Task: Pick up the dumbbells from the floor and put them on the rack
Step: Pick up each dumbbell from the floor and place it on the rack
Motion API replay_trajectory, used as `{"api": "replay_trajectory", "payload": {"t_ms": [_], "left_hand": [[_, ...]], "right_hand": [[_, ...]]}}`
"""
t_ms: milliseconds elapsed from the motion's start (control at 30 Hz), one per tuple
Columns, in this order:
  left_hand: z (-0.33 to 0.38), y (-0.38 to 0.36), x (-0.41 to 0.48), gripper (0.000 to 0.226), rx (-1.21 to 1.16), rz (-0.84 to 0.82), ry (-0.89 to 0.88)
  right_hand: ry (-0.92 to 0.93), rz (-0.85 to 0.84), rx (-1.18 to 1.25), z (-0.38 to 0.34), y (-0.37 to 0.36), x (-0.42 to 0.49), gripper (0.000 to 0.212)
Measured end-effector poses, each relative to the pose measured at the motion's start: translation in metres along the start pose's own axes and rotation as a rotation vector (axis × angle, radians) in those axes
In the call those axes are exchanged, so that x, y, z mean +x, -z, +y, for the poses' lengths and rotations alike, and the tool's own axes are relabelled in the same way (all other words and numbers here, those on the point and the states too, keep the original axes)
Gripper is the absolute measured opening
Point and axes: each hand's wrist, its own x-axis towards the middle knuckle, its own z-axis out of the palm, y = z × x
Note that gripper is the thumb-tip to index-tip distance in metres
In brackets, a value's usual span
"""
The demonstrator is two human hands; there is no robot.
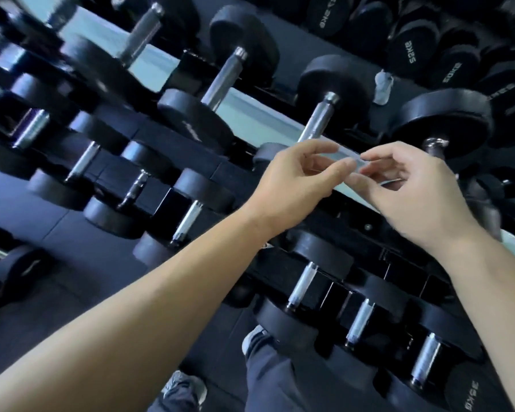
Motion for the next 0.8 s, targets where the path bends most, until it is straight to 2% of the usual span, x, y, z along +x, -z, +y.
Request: {"api": "replay_trajectory", "payload": {"t_ms": [133,233,333,533,667,800], "left_hand": [[-0.018,0.082,-0.052,0.045,-0.035,0.149,0.011],[-0.042,0.152,-0.1,0.043,-0.045,0.243,0.038],[-0.067,0.231,-0.154,0.038,-0.071,0.364,0.072],[-0.121,0.4,-0.285,0.047,-0.053,0.657,0.172],[-0.165,0.491,-0.358,0.048,-0.085,0.849,0.247],[-0.205,0.563,-0.401,0.047,-0.155,0.973,0.314]], "right_hand": [[0.037,-0.078,0.019,-0.05,-0.067,-0.027,0.033],[0.067,-0.195,0.049,-0.09,-0.139,-0.05,0.038],[0.105,-0.336,0.062,-0.135,-0.225,-0.07,0.034],[0.182,-0.643,0.08,-0.227,-0.41,-0.115,0.03],[0.219,-0.813,0.039,-0.275,-0.52,-0.143,0.034],[0.218,-0.943,0.012,-0.309,-0.615,-0.155,0.036]]}}
